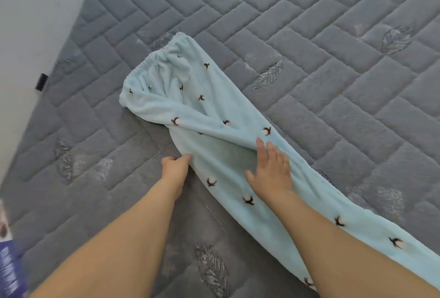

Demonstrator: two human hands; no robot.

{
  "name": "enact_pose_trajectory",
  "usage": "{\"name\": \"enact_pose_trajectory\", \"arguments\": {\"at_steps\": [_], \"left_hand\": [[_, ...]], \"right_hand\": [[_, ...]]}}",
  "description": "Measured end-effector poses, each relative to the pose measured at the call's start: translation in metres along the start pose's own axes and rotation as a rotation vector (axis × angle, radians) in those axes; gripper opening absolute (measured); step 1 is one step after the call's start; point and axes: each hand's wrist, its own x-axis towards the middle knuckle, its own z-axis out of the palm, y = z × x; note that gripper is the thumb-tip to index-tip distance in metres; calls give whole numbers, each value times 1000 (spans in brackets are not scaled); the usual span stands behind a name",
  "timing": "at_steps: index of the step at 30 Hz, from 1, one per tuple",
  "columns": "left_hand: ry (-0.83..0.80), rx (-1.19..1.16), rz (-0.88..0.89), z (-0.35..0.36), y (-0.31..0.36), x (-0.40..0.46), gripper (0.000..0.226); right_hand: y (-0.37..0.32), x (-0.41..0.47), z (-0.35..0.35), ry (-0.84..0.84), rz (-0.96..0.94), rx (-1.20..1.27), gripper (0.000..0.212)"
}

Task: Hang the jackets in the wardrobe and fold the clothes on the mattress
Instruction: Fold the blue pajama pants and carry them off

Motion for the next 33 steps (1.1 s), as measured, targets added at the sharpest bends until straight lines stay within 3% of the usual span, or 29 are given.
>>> {"name": "enact_pose_trajectory", "arguments": {"at_steps": [4,6,9,11,14,16,18,20,22,24,26,33], "left_hand": [[-103,-408,6,-40,65,66,56],[-147,-615,-72,-50,94,95,54],[-138,-608,-157,-48,126,122,40],[-22,-438,-34,-38,150,129,37],[201,-150,413,-13,208,122,30],[127,0,612,12,249,118,45],[-39,311,751,43,273,135,56],[-143,818,746,69,272,166,61],[-104,1079,607,88,247,202,75],[81,1142,652,104,216,227,81],[210,1152,736,115,201,234,81],[315,1153,777,119,200,239,81]], "right_hand": [[-62,68,4,76,-201,-93,81],[-83,89,11,65,-245,-117,56],[-90,103,13,50,-149,70,20],[-84,106,5,96,-88,174,6],[-73,126,-18,327,-17,158,6],[-66,154,-29,415,122,180,12],[-53,183,-25,462,245,144,23],[-40,204,-1,541,267,59,33],[-29,214,29,670,225,-1,37],[-21,224,48,772,170,-17,37],[-19,230,54,744,146,-11,37],[-19,228,53,727,143,-36,41]]}}
